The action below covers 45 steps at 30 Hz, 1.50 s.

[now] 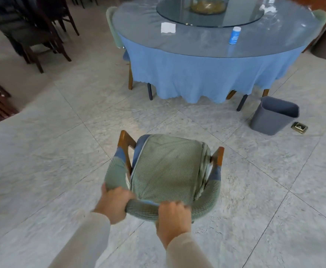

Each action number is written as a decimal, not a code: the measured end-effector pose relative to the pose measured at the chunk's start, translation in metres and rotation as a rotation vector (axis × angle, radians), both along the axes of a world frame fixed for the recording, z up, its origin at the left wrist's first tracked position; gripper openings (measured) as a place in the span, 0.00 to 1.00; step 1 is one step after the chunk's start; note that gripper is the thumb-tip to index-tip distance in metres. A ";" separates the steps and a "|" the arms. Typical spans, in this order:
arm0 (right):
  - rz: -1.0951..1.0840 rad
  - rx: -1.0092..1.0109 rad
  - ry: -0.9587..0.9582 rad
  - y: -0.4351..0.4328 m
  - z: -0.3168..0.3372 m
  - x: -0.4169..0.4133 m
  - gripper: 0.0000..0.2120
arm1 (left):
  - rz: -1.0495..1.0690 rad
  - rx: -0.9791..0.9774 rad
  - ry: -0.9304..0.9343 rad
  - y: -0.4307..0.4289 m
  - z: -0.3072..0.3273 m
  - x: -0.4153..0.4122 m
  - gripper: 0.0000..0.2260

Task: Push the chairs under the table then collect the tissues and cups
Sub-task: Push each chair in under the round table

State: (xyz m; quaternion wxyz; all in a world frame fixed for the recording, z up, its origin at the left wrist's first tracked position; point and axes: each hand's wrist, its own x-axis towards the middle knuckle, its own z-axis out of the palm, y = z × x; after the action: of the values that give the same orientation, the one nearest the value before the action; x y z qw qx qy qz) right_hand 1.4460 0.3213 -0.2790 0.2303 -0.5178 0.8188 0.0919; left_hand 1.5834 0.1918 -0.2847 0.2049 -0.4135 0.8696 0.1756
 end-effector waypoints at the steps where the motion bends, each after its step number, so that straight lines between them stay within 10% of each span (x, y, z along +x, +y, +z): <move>1: -0.098 0.005 -0.017 0.004 -0.002 0.004 0.19 | 0.055 -0.017 0.052 0.006 -0.007 0.004 0.23; 7: -0.404 0.043 -0.203 -0.005 -0.009 0.004 0.45 | 0.049 0.046 0.145 0.015 -0.024 0.009 0.27; 13: -0.411 0.038 -0.103 -0.021 -0.012 0.003 0.34 | 0.039 -0.031 0.055 -0.003 -0.025 -0.004 0.13; 45: -0.480 0.003 -0.029 -0.307 -0.021 -0.228 0.34 | 0.018 -0.107 0.063 -0.291 -0.020 -0.247 0.09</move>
State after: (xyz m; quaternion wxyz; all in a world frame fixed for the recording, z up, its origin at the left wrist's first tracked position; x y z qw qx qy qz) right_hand 1.2181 0.0142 -0.3001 0.2580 -0.3092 0.9149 0.0282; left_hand 1.3359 -0.0994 -0.3044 0.1534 -0.4258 0.8801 0.1436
